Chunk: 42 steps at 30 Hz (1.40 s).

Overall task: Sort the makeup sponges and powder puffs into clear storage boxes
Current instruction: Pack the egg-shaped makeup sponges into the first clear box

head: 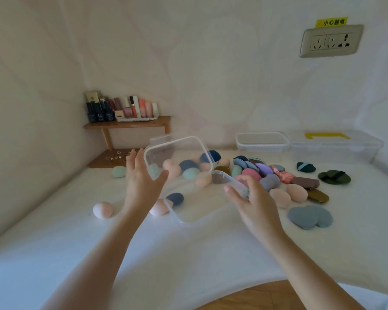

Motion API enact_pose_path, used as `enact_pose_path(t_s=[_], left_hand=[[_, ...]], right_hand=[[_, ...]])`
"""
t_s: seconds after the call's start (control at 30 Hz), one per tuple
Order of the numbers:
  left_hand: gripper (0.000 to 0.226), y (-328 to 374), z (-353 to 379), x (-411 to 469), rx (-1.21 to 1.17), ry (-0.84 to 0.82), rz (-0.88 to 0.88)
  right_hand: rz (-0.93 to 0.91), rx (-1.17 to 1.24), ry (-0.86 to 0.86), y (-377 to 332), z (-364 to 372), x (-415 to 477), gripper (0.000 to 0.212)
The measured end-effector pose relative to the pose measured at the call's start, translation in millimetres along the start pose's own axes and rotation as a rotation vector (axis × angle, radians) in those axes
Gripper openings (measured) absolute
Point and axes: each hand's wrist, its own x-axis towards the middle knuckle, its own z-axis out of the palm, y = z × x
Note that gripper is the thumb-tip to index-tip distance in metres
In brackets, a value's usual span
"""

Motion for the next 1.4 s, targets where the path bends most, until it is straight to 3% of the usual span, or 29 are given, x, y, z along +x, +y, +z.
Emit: enact_pose_path(t_s=[0.1, 0.17, 0.23, 0.33, 0.4, 0.5, 0.57, 0.63, 0.8, 0.93, 1.07, 1.27, 1.33, 1.4], left_hand=[[0.08, 10, -5, -12, -0.006, 0.04, 0.104], [0.091, 17, -4, -23, 0.01, 0.019, 0.085], [0.099, 22, -2, -35, 0.058, 0.023, 0.181], [0.09, 26, 0, -48, 0.108, -0.209, 0.498], [0.072, 27, 1, -50, 0.099, -0.412, 0.558], [0.056, 20, 2, -46, 0.057, -0.459, 0.519], [0.054, 18, 1, -46, 0.04, -0.468, 0.49], [0.053, 17, 2, -47, 0.033, -0.479, 0.452], [0.058, 16, 7, -45, 0.032, -0.433, 0.438], [0.059, 14, 8, -45, -0.177, -0.366, 0.319], [0.064, 13, 13, -48, -0.226, -0.212, 0.249], [0.072, 16, 21, -55, -0.125, 0.059, 0.163], [0.078, 15, 20, -55, -0.176, 0.058, 0.073], [0.082, 15, 20, -56, -0.268, -0.004, -0.024]], right_hand=[[0.04, -0.11, -0.246, 2, -12, 19, 0.037], [0.069, -0.163, -0.412, -1, -20, 29, 0.04], [0.083, -0.222, -0.515, -7, -27, 36, 0.041], [0.05, -0.336, -0.625, -14, -31, 42, 0.04], [0.008, -0.378, -0.66, -12, -32, 47, 0.038], [-0.012, -0.354, -0.484, -4, -31, 65, 0.026], [0.073, -0.401, -0.366, 9, -30, 82, 0.025], [0.144, -0.491, -0.352, 20, -27, 95, 0.026], [0.047, -0.671, -0.311, 26, -16, 107, 0.008], [0.002, -0.735, -0.231, 38, -7, 113, 0.015], [0.068, -0.661, -0.198, 44, -9, 119, 0.018], [-0.061, -0.523, -0.044, 29, -24, 118, 0.022], [-0.119, -0.414, 0.009, 13, -32, 118, 0.029], [-0.126, -0.245, -0.058, -7, -38, 114, 0.028]])
